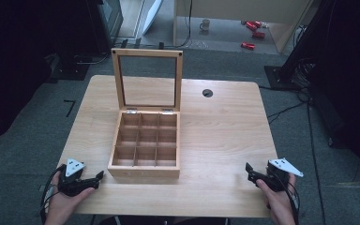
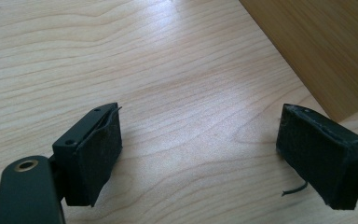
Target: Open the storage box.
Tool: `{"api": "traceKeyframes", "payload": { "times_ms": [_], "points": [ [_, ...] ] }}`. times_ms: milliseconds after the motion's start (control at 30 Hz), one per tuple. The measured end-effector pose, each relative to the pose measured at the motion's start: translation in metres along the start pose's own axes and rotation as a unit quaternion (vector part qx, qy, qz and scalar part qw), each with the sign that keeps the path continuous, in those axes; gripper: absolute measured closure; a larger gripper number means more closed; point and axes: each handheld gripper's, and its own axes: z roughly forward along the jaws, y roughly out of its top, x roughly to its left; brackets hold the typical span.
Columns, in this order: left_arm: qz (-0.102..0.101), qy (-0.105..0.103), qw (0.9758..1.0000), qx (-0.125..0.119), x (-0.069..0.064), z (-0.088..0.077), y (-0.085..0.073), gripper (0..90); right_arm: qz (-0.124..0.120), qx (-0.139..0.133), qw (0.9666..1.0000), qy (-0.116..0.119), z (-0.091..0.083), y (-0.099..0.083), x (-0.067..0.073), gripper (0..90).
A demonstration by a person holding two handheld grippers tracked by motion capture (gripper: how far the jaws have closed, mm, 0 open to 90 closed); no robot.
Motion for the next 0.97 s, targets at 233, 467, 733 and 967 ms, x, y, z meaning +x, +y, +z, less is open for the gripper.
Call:
{"api": "traceKeyframes", "payload": {
  "times_ms": [233, 467, 733, 967],
  "points": [
    [0.000, 0.000, 1.0000, 0.000, 0.000, 0.000, 0.000, 14.3, -0.001, 0.038, 0.9990, -0.025, -0.005, -0.020, -0.011, 9.3],
    [0.000, 0.000, 1.0000, 0.000, 0.000, 0.000, 0.000, 14.3, -0.031, 0.053, 0.9974, -0.036, -0.006, -0.034, -0.009, 7.4],
    [0.000, 0.000, 1.0000, 0.000, 0.000, 0.000, 0.000, 14.3, -0.035, 0.053, 0.9976, -0.027, -0.005, -0.036, -0.008, 3.0],
    [0.000, 0.000, 1.0000, 0.000, 0.000, 0.000, 0.000, 14.3, -0.037, 0.054, 0.9976, -0.026, -0.004, -0.036, -0.008, 2.4]
  ]
}}
